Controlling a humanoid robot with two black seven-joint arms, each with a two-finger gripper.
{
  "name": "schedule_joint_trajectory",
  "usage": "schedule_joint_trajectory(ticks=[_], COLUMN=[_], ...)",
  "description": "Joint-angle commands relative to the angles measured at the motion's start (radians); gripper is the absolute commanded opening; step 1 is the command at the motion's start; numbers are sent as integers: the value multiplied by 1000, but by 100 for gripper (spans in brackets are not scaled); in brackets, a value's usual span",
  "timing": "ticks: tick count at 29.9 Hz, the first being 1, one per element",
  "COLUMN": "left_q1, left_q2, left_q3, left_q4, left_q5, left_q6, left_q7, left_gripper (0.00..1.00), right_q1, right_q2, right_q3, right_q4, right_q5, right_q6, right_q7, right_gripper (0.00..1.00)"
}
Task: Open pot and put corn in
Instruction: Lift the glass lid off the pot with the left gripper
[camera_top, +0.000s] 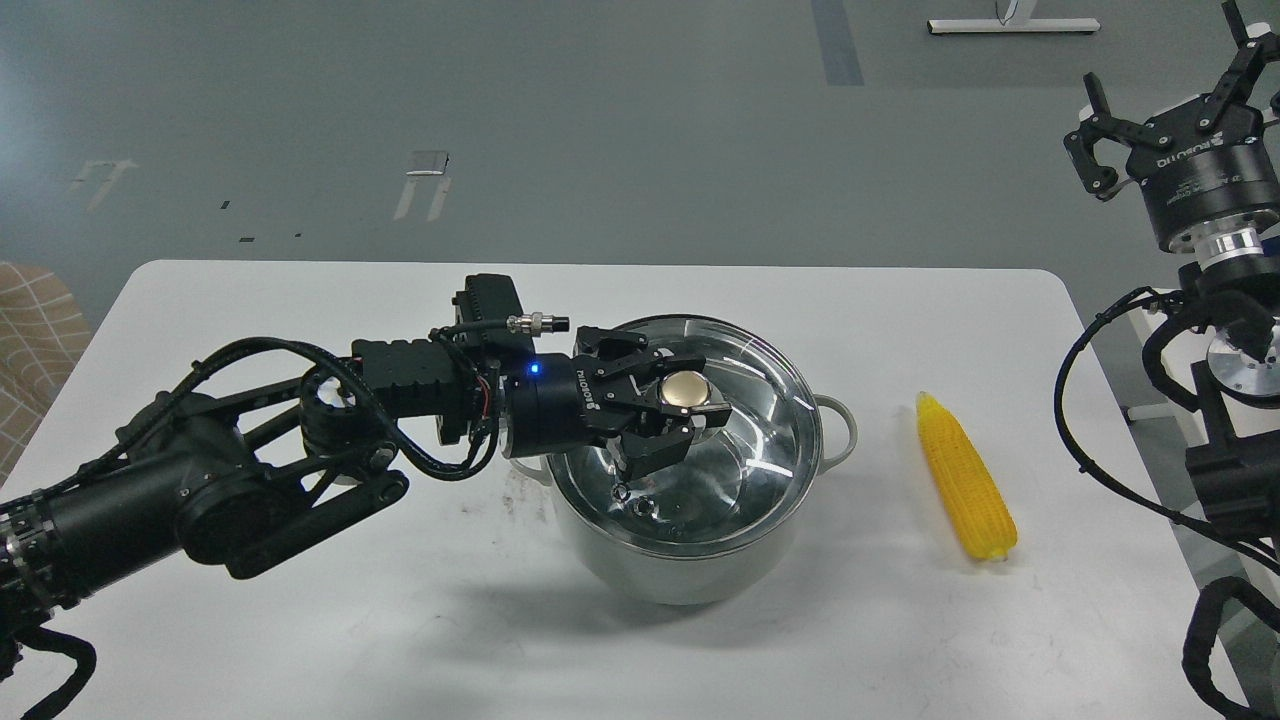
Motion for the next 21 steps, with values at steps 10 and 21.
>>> schedule_joint_trajectory(ticks=[10, 21], left_q1=[-23, -67], left_q2=[15, 349], left_q3=[-34, -131], left_q4=[-32, -126], left_q5=[-9, -188], left_q6=[0, 0], left_q7=[-5, -15], left_gripper=[33, 33], right_q1=[1, 3], right_q2=[0, -9], right_q3=[0, 0], right_q4=[-1, -1], right_q5=[0, 0], right_q6=[0, 0], right_q7=[0, -2], right_gripper=[100, 100])
